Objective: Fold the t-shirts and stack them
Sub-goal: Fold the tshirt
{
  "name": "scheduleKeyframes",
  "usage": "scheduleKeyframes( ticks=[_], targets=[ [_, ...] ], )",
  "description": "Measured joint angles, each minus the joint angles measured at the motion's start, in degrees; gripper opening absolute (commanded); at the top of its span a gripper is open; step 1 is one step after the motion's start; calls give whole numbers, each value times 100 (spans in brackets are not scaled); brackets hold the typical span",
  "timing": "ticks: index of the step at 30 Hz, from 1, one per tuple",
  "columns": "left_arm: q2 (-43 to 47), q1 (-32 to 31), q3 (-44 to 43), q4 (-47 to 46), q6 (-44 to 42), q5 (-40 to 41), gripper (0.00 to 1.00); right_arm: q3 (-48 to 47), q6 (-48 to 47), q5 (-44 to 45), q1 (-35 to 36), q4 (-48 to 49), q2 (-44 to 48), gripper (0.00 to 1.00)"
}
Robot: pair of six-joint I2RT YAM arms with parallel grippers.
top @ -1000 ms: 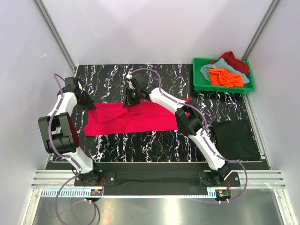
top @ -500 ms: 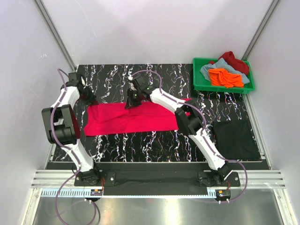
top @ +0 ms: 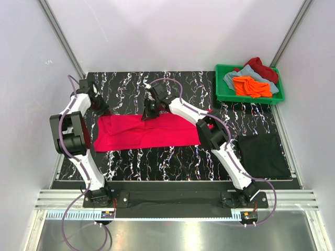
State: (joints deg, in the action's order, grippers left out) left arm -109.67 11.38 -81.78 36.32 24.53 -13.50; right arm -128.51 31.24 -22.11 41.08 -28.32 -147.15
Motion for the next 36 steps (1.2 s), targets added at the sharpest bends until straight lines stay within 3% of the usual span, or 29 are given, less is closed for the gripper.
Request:
scheduleKeyframes(
  ticks=[8, 12, 15, 17, 24, 29, 33, 34, 36],
  targets=[
    [-188, -72, -188, -7, -7, 4, 10, 68, 55, -4, -22, 0, 0, 14],
    [-356, -72, -192, 9, -42, 24, 18, 70, 90, -4, -44, -2, 0, 31],
    [-420, -72, -273, 153, -98, 101, 40, 70, 96, -2, -59, -2, 0, 38],
    [-409, -74, -363, 225, -133, 219, 45, 70, 92, 2, -76, -22, 0, 41],
    [472, -85, -192, 391, -149, 402, 48, -85, -192, 201, -179, -595, 20, 49],
    [1351, -295, 385, 282, 7, 254, 47, -577, -356, 197, -201, -1019, 42, 47],
    [1309, -402, 881, 214, 103, 146, 47, -1106, -232, 42, -181, -1145, 33, 38],
    [1266, -398, 992, 216, 109, 149, 47, -1255, -168, -20, -170, -1141, 24, 29],
    [1185, -387, 1137, 223, 111, 153, 46, -1475, 2, -177, -138, -1130, 7, 23]
  ],
)
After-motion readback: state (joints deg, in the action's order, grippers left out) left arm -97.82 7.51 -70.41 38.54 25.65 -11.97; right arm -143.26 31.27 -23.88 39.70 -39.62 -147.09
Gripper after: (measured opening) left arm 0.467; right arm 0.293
